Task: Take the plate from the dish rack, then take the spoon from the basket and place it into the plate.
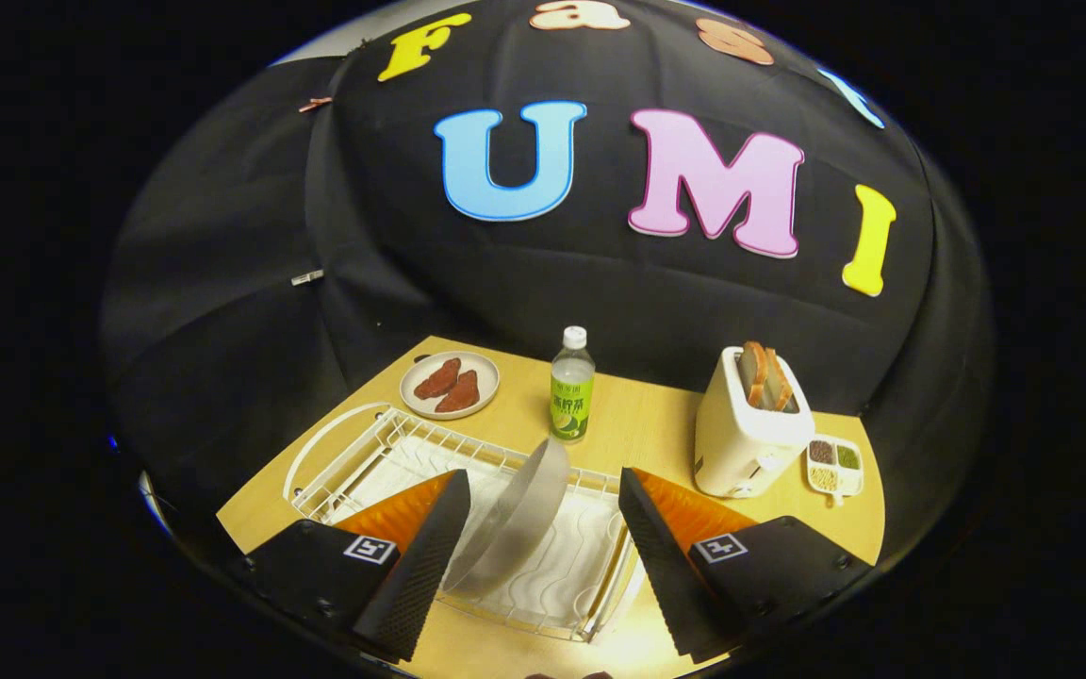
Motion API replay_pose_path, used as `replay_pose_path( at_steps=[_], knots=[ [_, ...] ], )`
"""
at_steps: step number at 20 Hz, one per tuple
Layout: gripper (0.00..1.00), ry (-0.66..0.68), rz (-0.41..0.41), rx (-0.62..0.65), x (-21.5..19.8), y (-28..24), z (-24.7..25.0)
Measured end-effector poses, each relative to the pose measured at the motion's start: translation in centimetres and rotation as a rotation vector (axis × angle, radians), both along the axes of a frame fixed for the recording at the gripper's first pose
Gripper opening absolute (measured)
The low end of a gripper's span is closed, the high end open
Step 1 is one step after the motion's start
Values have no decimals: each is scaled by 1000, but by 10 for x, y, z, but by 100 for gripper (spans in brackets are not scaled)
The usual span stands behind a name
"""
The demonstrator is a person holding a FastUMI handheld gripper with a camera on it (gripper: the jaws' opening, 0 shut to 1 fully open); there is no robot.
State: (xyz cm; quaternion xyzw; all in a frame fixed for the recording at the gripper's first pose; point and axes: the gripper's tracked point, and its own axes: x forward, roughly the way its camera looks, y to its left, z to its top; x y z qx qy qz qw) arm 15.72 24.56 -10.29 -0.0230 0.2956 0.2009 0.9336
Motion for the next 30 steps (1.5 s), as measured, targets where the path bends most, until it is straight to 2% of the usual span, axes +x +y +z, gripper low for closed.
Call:
replay_pose_path(
  at_steps=[5,7,8,10,12,18,22,27,30],
  knots=[
    [98,218,-61,-41,9,0,-54],
    [92,295,-84,-3,6,5,-66],
    [83,336,-102,24,5,8,-69],
    [73,415,-116,73,2,17,-75],
    [52,478,-132,90,-2,23,-80],
    [41,446,-153,33,-5,23,-74],
    [40,422,-141,-3,-6,26,-70],
    [39,388,-173,-32,3,16,-59],
    [36,362,-172,-53,7,12,-54]
  ],
)
